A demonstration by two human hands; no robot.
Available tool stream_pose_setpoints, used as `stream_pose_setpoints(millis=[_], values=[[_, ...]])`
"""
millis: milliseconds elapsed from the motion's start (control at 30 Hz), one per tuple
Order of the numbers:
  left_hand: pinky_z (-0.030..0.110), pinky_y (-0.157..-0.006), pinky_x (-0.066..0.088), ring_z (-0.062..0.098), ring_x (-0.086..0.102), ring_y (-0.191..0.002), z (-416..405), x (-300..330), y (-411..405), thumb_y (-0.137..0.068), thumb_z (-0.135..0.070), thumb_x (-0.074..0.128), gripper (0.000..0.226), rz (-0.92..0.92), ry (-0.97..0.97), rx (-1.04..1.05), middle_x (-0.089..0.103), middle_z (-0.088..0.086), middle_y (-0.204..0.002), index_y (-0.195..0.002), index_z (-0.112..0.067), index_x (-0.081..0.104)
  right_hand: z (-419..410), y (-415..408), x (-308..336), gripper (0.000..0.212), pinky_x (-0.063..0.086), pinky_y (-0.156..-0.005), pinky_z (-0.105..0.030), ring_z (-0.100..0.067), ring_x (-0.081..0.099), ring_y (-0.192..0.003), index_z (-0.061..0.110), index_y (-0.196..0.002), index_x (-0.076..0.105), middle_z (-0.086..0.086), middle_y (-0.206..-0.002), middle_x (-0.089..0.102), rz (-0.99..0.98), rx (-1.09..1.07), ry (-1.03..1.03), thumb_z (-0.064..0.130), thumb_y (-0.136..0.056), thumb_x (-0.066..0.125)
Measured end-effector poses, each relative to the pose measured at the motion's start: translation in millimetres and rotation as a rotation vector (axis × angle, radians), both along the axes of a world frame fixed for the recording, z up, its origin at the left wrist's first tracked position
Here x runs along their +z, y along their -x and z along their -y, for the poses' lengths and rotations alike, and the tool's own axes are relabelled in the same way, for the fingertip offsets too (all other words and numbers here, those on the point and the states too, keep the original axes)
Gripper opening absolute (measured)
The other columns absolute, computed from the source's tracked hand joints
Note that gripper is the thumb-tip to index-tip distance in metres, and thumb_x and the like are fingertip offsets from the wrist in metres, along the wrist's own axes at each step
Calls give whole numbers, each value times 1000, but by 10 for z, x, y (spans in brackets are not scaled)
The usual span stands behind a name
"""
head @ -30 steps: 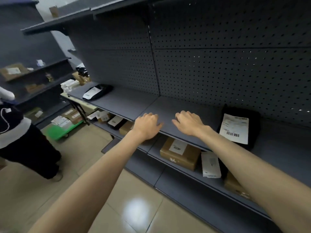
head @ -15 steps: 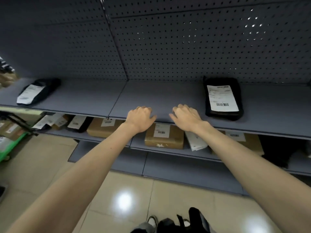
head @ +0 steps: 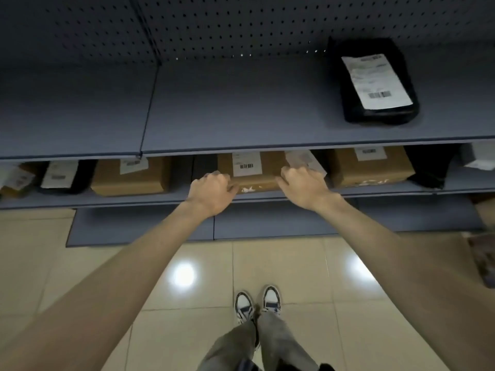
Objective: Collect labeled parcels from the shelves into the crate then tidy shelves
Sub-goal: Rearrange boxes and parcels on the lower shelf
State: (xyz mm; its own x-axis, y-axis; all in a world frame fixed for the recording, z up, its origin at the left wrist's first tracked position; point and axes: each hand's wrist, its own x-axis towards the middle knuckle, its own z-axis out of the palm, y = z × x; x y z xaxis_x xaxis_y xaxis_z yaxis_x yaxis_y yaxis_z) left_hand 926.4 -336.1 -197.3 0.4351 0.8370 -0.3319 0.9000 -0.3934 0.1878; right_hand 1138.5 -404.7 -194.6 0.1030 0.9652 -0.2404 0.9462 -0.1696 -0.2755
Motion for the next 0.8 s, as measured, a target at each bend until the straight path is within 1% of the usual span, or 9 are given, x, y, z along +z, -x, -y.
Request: stream_pose_setpoints(millis=[200,333,400,467,533,633,667,733,800], values=[[43,-83,56,28,66,-88,-439,-810,42,-101,-54,44,43,63,67,164,68,6,-100,-109,-18,66,-368,-109,-912,35,47,-81,-41,-34,59,-94,12,-92,60,-10,-93,61,-34,-144,58,39,-102,40],[45,-86,56,31,66,-95,-683,-1402,120,-100,-53,47,42,133,161,309,68,8,-107,-121,-20,62,-572,-195,-1455,41,50,-87,-47,-36,57,-100,8,-109,61,-16,-107,60,-53,-286,52,43,-99,44],[45,-89,56,30,65,-99,-783,-1651,149,-99,-55,49,49,223,228,393,66,8,-113,-129,-17,57,-657,-268,-1692,45,48,-88,-46,-38,55,-105,5,-114,56,-18,-111,56,-77,-355,56,45,-99,45],[45,-95,53,32,63,-109,-878,-1835,140,-97,-56,52,61,286,248,475,62,14,-125,-140,-11,50,-760,-344,-1905,48,44,-83,-41,-38,55,-106,4,-116,53,-17,-107,55,-115,-402,63,47,-99,46],[40,-95,52,31,61,-111,-950,-1960,98,-97,-54,55,65,326,276,556,60,17,-128,-141,-6,48,-858,-385,-2056,50,40,-79,-36,-37,57,-106,2,-119,52,-16,-105,56,-193,-456,83,48,-99,46],[30,-75,49,25,62,-98,-1046,-2154,40,-95,-54,59,63,437,323,660,62,14,-121,-135,-6,52,-986,-424,-2181,56,38,-78,-32,-33,56,-109,2,-128,49,-17,-119,58,-327,-543,81,49,-98,48],[28,-74,47,24,62,-101,-1064,-2206,24,-94,-54,60,63,483,338,684,62,12,-123,-136,-8,52,-1013,-434,-2205,55,39,-79,-32,-32,56,-110,3,-130,50,-16,-121,58,-379,-578,73,48,-98,48],[25,-78,45,22,60,-108,-1076,-2310,-6,-94,-51,61,62,583,377,719,62,7,-125,-140,-10,51,-1046,-463,-2269,52,45,-86,-32,-31,56,-113,4,-132,51,-15,-126,58,-500,-641,51,43,-98,52],[15,-77,44,14,60,-103,-1020,-2381,-33,-98,-45,59,55,700,394,745,62,0,-118,-140,-10,52,-1031,-477,-2333,50,46,-94,-31,-28,57,-115,5,-134,52,-13,-128,59,-633,-690,21,39,-98,55]])
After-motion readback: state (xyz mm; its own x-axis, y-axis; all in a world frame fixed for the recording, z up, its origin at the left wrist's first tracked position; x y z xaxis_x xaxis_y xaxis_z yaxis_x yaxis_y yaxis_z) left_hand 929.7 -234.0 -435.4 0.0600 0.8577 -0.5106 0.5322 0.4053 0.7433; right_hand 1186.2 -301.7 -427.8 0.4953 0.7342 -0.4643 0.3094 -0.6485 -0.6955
